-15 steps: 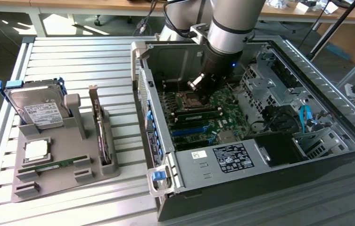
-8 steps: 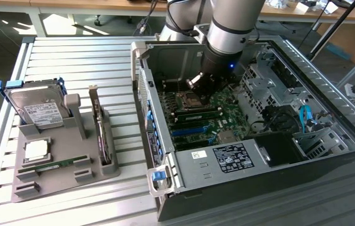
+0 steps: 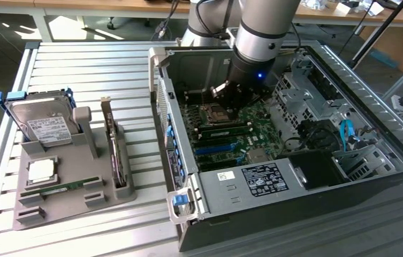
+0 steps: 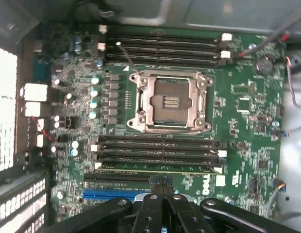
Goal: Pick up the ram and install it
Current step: 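Press down the ram until it locks into place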
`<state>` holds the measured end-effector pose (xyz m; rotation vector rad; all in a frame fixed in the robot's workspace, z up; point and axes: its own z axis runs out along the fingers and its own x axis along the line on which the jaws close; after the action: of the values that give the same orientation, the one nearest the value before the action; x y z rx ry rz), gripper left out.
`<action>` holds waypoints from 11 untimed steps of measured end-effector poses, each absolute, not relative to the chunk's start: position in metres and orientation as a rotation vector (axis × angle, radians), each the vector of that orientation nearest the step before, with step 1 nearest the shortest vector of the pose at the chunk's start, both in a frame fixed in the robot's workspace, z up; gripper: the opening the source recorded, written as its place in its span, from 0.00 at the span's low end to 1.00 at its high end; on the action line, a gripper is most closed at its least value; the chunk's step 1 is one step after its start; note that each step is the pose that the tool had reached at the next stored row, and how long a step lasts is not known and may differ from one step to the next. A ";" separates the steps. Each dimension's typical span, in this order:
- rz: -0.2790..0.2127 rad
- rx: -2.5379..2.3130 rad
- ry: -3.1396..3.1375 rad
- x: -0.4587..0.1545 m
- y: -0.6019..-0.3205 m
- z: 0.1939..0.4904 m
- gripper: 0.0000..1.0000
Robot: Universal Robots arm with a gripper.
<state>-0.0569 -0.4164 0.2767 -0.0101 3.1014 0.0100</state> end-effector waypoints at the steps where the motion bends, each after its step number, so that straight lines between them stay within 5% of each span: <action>1: 0.009 0.042 3.101 -0.057 -0.416 0.277 0.10; 11: 0.008 0.069 3.111 -0.056 -0.416 0.276 0.10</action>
<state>-0.0562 -0.4163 0.2764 0.0687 3.1105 0.0080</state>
